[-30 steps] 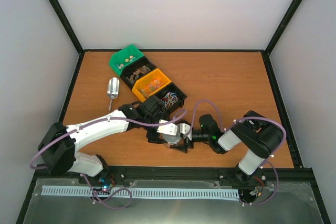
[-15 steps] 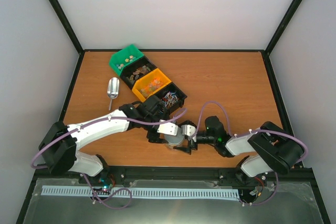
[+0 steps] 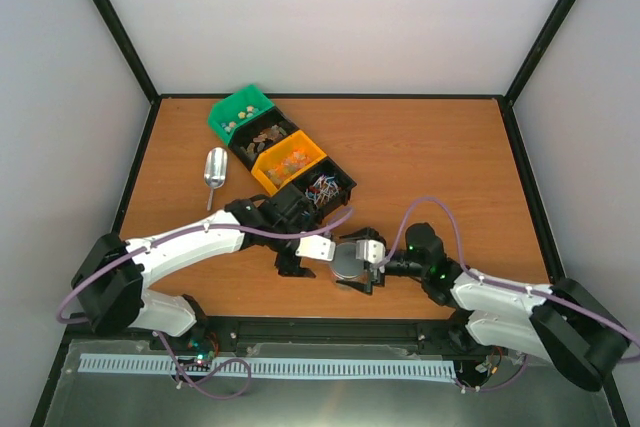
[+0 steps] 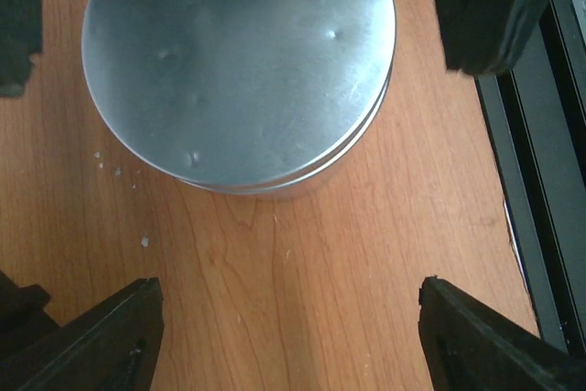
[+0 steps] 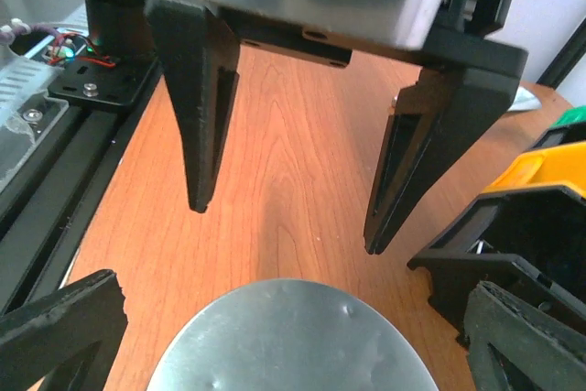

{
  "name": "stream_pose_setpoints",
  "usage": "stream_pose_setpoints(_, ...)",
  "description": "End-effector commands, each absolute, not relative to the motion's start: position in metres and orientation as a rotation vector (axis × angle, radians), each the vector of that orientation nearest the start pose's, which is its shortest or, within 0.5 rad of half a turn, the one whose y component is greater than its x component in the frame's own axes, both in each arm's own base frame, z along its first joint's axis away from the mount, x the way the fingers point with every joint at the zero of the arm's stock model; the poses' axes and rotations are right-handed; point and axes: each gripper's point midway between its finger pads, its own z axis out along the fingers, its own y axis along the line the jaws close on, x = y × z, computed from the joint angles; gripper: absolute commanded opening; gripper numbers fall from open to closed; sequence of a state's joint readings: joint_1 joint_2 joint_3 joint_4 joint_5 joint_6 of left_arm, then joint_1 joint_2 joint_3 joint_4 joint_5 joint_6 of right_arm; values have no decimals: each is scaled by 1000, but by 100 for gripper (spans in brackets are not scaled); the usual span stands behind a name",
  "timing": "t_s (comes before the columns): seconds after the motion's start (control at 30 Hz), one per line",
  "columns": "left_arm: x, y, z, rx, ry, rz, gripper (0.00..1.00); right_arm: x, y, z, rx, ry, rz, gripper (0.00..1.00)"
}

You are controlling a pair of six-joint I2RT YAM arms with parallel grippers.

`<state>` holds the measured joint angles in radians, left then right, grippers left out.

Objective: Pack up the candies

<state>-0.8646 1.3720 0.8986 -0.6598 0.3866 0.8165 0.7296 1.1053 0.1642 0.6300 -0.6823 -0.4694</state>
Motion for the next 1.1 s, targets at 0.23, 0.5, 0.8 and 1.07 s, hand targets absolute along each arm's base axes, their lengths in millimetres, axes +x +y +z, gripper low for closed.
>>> stream_pose_setpoints(0.23,165,-274,150,-2570,-2472,799,93,148,266,166,-1367,1257,781,100)
stream_pose_setpoints(0.5,229,-273,207,-2149,-2975,873,100,214,264,234,-1149,1358,722,100)
stream_pose_setpoints(0.8,333,-231,265,-1504,-3386,866,100,326,229,310,-831,1555,673,100)
stream_pose_setpoints(1.07,404,-136,273,-732,-3482,1065,100,382,153,314,-592,1755,608,100)
